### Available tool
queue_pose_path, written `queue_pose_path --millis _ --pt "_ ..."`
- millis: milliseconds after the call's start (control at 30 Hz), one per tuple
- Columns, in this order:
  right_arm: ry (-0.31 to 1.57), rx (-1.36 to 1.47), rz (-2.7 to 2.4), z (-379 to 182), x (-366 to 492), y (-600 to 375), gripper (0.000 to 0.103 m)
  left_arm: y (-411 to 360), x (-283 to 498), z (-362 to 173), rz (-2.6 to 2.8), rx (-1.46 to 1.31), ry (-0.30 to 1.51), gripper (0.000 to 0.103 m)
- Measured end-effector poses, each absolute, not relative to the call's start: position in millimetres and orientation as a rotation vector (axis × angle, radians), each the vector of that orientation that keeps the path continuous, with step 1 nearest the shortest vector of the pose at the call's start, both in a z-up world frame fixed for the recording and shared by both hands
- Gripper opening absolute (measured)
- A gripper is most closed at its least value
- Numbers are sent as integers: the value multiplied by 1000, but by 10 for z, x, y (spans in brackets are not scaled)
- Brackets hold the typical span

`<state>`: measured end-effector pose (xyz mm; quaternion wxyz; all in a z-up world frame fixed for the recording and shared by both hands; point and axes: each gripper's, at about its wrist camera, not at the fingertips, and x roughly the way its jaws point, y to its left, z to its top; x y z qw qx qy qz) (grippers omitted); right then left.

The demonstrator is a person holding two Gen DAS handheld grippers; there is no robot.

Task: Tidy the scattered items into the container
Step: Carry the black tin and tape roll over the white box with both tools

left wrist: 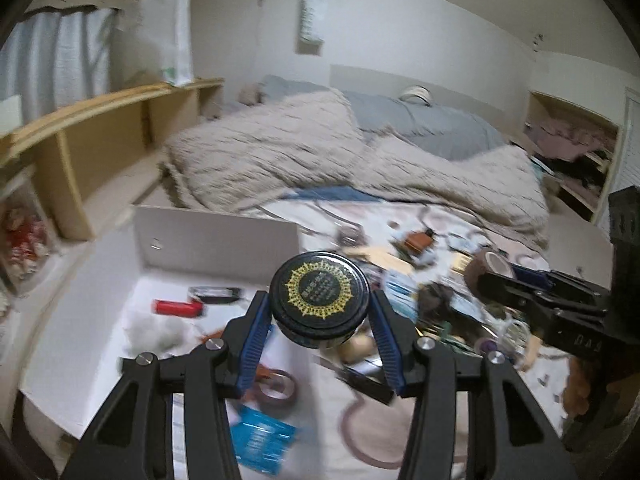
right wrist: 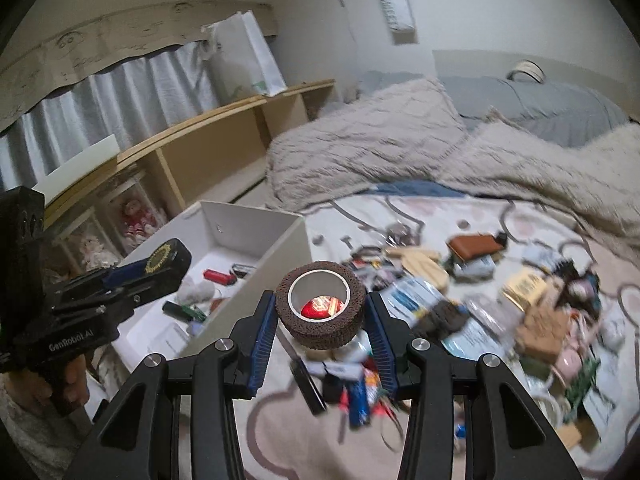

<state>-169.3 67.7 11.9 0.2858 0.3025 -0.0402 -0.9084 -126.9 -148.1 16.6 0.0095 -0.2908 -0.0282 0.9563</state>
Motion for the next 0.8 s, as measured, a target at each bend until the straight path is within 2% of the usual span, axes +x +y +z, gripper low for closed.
queue_pose_path --millis 333,800 --pt "-49 803 -2324 281 -1888 2 45 -2088 -1195 188 3105 -932 -110 50" --pt "33 1011 -2153 42 -2246 -1043 45 -2635 -1292 -167 3135 -1112 -144 50"
